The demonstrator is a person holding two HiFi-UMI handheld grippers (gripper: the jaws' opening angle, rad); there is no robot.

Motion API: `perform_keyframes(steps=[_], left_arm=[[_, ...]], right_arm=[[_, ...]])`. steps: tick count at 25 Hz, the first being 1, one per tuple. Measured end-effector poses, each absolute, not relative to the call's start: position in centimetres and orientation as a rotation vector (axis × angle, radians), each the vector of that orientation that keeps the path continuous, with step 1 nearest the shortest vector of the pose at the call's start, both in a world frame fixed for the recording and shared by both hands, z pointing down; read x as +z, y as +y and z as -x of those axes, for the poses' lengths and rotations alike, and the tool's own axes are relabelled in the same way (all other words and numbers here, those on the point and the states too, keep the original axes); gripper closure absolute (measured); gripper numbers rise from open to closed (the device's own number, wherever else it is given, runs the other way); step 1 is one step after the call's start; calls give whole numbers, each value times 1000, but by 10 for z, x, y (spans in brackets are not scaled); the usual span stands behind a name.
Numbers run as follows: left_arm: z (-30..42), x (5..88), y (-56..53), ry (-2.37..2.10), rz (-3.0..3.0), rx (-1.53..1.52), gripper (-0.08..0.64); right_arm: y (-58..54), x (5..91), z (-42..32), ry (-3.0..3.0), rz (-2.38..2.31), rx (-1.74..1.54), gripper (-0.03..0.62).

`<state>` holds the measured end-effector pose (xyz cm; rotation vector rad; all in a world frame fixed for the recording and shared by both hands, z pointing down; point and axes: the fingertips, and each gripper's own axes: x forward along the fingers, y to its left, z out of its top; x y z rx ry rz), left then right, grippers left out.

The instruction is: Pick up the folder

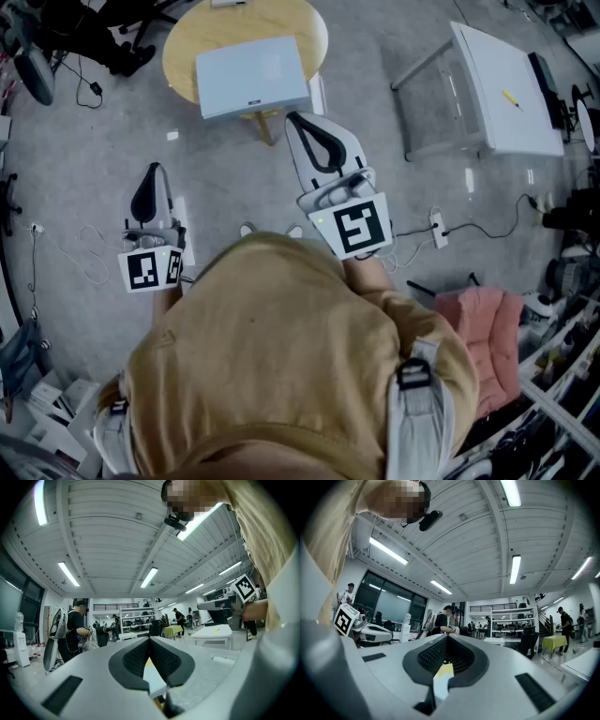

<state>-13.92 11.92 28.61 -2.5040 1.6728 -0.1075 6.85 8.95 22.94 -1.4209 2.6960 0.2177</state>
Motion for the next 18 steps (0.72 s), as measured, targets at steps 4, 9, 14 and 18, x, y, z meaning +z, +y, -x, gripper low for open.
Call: perform_keyframes(steps=[4, 9, 14, 18], left_arm=[[122, 290, 122, 1686, 2494, -124, 557], [110, 298, 132, 1740, 2480, -142, 557], [101, 302, 136, 1780, 2483, -156, 557], [103, 302, 127, 1771, 2483, -162, 557]], right_arm=[[90, 239, -83, 2715, 1400, 195, 592], [93, 257, -99, 2743, 1336, 100, 592], [93, 286, -115, 2811, 1263, -41, 591], [83, 299, -113, 2827, 1320, -20, 591]])
